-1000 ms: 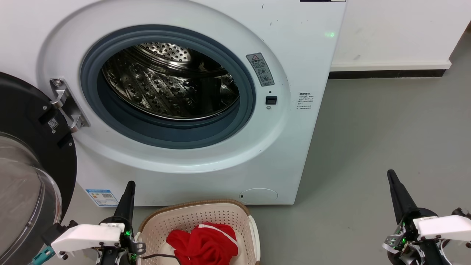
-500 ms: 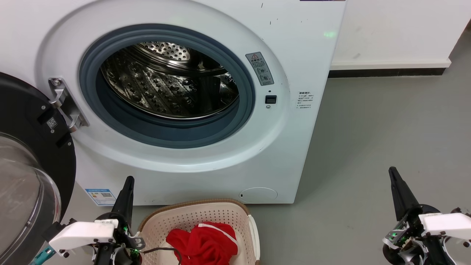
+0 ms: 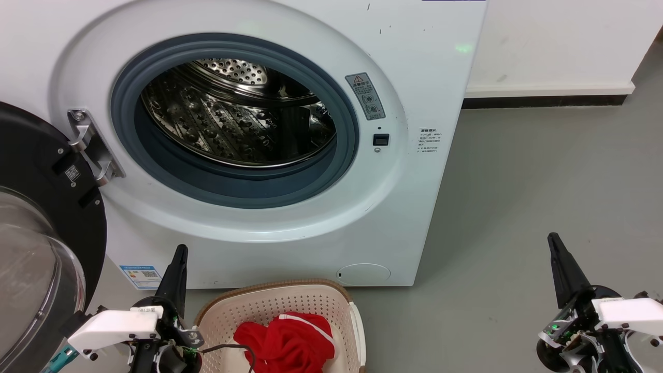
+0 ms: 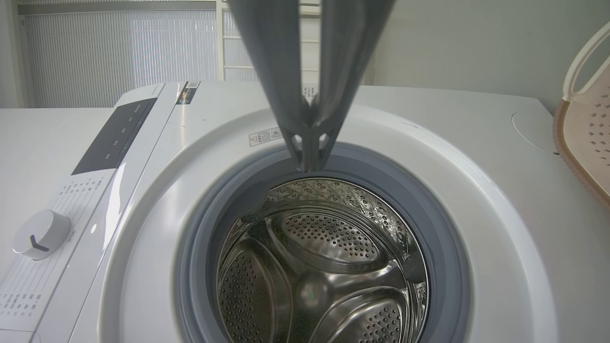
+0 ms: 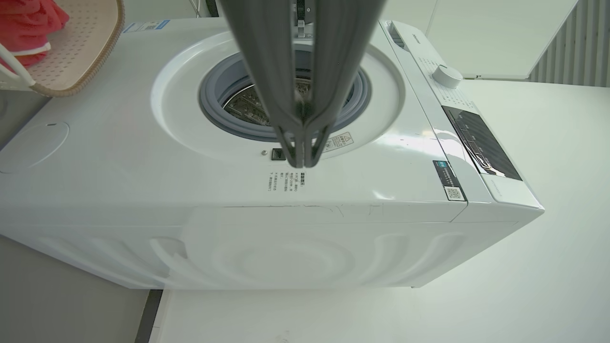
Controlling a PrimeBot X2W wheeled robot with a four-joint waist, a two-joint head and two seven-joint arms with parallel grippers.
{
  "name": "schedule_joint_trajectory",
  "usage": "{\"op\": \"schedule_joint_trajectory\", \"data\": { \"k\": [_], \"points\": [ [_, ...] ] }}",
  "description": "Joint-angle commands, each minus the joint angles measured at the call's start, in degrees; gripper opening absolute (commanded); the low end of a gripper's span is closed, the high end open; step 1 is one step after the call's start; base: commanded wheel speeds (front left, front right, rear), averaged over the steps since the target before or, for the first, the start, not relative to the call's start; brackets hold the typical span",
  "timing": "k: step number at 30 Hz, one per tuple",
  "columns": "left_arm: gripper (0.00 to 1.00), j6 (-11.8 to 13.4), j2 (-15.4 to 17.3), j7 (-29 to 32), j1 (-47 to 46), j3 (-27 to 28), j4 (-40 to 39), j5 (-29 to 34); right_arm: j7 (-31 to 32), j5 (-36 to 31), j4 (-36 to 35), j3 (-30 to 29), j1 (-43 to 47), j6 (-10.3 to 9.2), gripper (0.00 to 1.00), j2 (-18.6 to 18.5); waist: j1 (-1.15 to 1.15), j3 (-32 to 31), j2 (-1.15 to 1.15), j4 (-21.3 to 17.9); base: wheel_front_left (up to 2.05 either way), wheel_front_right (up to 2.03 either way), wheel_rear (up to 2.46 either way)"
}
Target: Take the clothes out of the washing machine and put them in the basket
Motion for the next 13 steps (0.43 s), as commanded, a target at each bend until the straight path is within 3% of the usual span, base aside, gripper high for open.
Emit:
{"op": "schedule_joint_trajectory", "data": {
  "k": [1,13],
  "points": [
    [0.0,-0.14,-0.08,0.14,-0.4,0.15,0.07,0.13,0.24,-0.12,0.1,-0.12,-0.77,0.0,0.0,0.12,0.0,0.0,0.0,0.0,0.0,0.0,0.0],
    [0.0,-0.14,-0.21,0.39,-0.43,0.35,0.08,0.32,0.45,-0.43,0.12,-0.39,-0.81,0.0,0.0,0.36,0.0,0.0,0.0,0.0,0.0,0.0,0.0]
  ]
}}
